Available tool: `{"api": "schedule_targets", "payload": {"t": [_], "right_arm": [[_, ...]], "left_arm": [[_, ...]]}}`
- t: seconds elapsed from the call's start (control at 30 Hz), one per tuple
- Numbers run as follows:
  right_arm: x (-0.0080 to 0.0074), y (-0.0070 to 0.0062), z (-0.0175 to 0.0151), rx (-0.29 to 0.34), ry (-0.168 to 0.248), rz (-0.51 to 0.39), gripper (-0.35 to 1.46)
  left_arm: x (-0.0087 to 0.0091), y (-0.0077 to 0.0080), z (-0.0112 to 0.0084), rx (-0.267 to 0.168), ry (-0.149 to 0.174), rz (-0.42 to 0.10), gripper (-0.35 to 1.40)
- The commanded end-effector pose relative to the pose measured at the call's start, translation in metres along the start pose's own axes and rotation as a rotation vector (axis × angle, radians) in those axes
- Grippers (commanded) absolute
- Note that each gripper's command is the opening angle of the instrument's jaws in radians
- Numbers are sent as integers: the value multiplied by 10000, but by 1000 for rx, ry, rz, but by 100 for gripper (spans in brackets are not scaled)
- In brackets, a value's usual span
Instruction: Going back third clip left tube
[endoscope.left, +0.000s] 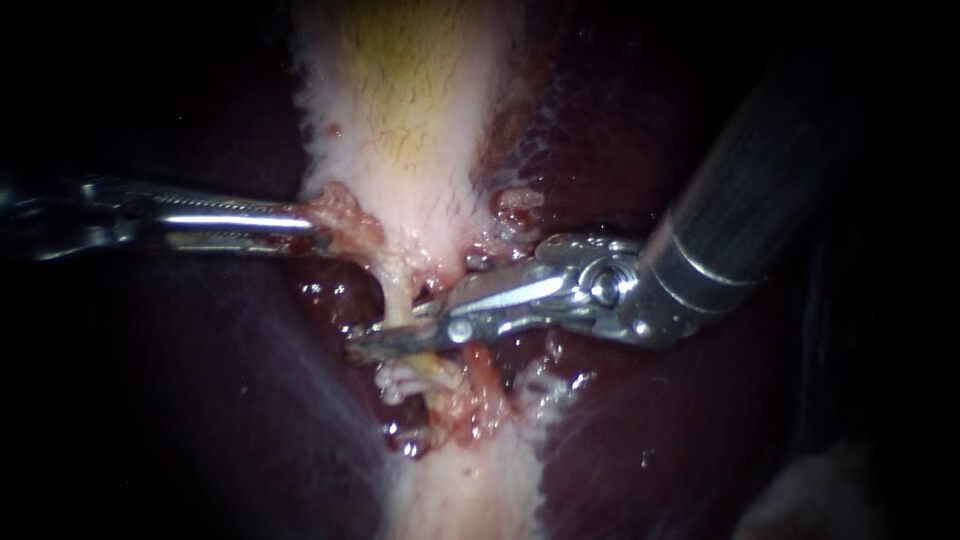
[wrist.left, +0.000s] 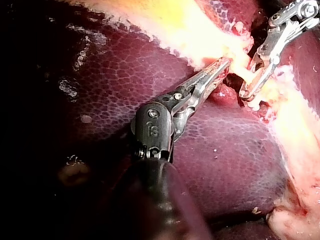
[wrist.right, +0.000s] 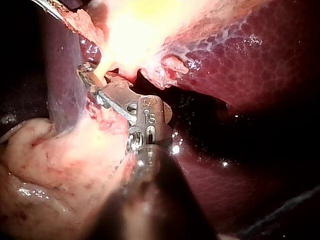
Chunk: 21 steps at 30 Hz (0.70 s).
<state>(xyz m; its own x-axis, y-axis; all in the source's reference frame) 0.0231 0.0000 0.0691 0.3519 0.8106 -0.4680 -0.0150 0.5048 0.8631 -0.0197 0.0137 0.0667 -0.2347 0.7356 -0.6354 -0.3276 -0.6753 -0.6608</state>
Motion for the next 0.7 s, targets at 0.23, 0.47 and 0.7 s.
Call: {"api": "schedule_targets", "payload": {"t": [0.23,0.47,0.7], "right_arm": [[-1,-4,2,14,-4,0,-22],[-2,0,15,43,58,-38,49],[-12,12,18,40,64,-128,50]], "left_arm": [[0,0,-1,-1,0,1,-35],[-1,0,-2,-2,0,1,-35],[-1,-1,-3,-6,-1,1,-35]]}}
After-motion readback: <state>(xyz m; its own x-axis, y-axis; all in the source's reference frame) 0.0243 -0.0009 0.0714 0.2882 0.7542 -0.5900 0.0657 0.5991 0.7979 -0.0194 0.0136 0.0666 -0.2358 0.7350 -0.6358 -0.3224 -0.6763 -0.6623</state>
